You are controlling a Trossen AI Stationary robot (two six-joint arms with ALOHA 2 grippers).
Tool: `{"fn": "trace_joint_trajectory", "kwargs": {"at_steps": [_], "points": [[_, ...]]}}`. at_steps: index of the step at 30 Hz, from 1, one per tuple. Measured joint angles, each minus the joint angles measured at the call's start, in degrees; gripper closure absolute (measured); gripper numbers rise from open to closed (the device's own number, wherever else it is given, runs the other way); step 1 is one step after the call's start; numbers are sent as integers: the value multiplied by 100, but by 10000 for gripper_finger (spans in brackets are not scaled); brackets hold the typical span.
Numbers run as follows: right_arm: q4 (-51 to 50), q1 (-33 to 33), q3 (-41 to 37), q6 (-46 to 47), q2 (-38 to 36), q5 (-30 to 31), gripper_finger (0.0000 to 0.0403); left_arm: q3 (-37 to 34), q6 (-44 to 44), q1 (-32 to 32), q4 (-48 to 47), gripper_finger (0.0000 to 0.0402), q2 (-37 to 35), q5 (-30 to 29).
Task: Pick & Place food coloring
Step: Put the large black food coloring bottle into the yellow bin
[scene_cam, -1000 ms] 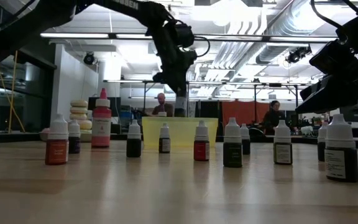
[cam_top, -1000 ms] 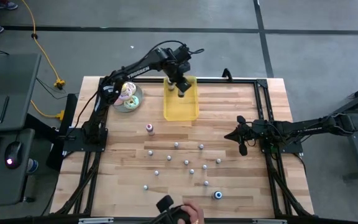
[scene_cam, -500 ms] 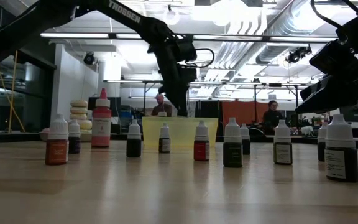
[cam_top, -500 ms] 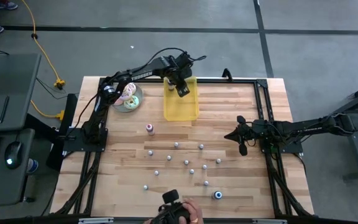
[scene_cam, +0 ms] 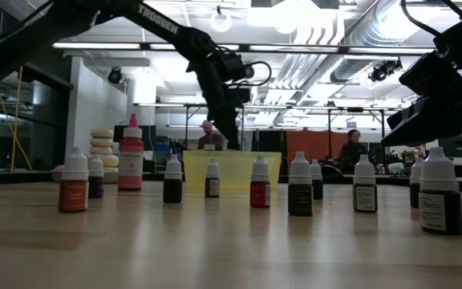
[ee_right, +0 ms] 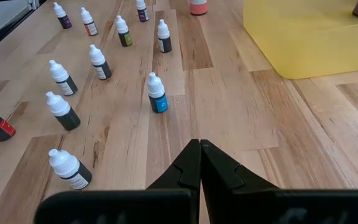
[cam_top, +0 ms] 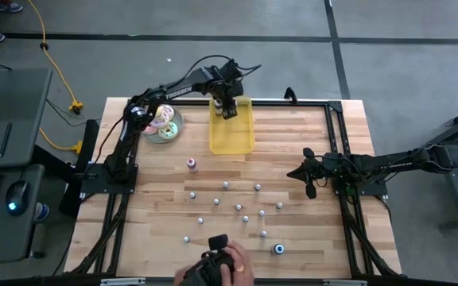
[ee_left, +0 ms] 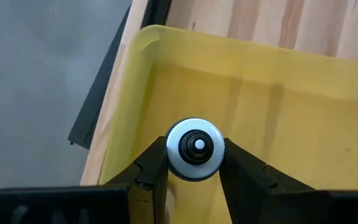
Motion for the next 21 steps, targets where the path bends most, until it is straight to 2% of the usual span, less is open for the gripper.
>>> {"fn": "trace_joint_trajectory", "kwargs": {"at_steps": [3,11,21], "points": [[0,1,1,0,2,-2,402,0,0,142,6,294,0,211],[-1,1,0,0,2,-2,402,0,-10,372,131,294,2,320],[-2,0,0,0,2,-2,402,11,-18,401,102,294,193,564]]}}
